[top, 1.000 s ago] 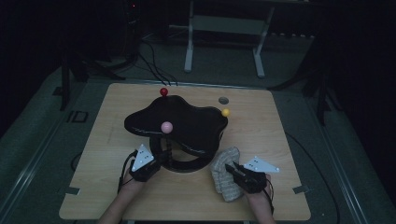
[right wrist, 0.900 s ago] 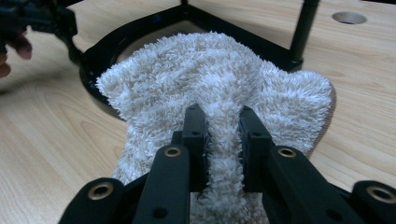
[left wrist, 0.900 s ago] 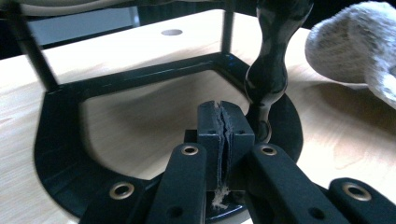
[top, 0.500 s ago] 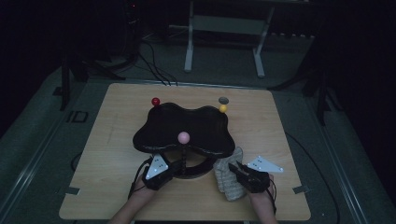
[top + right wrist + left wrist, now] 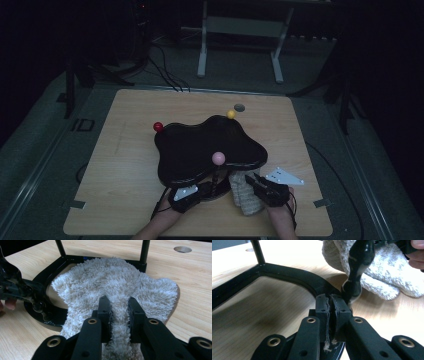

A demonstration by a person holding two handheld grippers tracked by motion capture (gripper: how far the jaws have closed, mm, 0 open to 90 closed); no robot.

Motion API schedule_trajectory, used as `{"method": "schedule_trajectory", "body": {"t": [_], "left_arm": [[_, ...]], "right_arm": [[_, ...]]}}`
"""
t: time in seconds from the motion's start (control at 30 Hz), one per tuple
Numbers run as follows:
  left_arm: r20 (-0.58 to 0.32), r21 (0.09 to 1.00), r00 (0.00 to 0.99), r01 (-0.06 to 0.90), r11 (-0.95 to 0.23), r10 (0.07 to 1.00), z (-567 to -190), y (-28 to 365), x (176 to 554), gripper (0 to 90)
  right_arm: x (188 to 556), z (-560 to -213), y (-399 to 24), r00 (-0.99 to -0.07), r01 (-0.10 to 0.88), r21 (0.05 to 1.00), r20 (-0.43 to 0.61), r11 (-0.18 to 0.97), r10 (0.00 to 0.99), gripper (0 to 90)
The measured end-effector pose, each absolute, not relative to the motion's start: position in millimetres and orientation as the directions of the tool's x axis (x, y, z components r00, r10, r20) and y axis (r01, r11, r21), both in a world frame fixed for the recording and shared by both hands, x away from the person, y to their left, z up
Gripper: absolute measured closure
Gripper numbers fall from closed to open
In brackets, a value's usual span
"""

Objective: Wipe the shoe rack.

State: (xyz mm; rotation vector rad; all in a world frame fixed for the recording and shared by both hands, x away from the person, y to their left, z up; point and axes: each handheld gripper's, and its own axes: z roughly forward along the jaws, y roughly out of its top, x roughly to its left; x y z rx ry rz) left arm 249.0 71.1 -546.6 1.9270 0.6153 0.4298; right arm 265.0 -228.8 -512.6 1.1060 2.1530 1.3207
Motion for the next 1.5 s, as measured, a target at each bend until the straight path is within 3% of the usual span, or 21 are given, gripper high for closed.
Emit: {"method": "schedule_trajectory", "body": {"t": [0.17, 0.37, 0.57, 0.87, 1.2, 1.5], "left_arm": [[0.039, 0.925, 0.788, 0.204, -0.321, 0.614, -541, 89, 243, 79.2], [0.012, 0.915, 0.741, 0.262, -0.306, 0.671, -544, 119, 240, 77.1], [-0.009, 0.906, 0.701, 0.307, -0.29, 0.713, -550, 154, 241, 61.0], [-0.025, 0.929, 0.54, 0.324, -0.18, 0.841, -546, 212, 281, 50.6], [-0.051, 0.931, 0.492, 0.337, -0.136, 0.869, -544, 229, 338, 50.3], [-0.067, 0.93, 0.519, 0.341, -0.135, 0.852, -550, 220, 365, 51.8]], "right_arm": [[265, -512, -230, -0.618, 0.421, 0.873, 0.08, 0.244, 0.782, 76.7], [262, -508, -229, -0.626, 0.411, 0.878, 0.074, 0.247, 0.776, 76.7], [260, -507, -227, -0.638, 0.404, 0.878, 0.071, 0.255, 0.767, 76.7], [245, -499, -218, -0.676, 0.381, 0.884, 0.065, 0.272, 0.734, 76.6], [227, -496, -212, -0.706, 0.38, 0.887, 0.094, 0.263, 0.702, 76.5], [215, -476, -200, -0.757, 0.321, 0.916, 0.093, 0.243, 0.647, 76.5]]}}
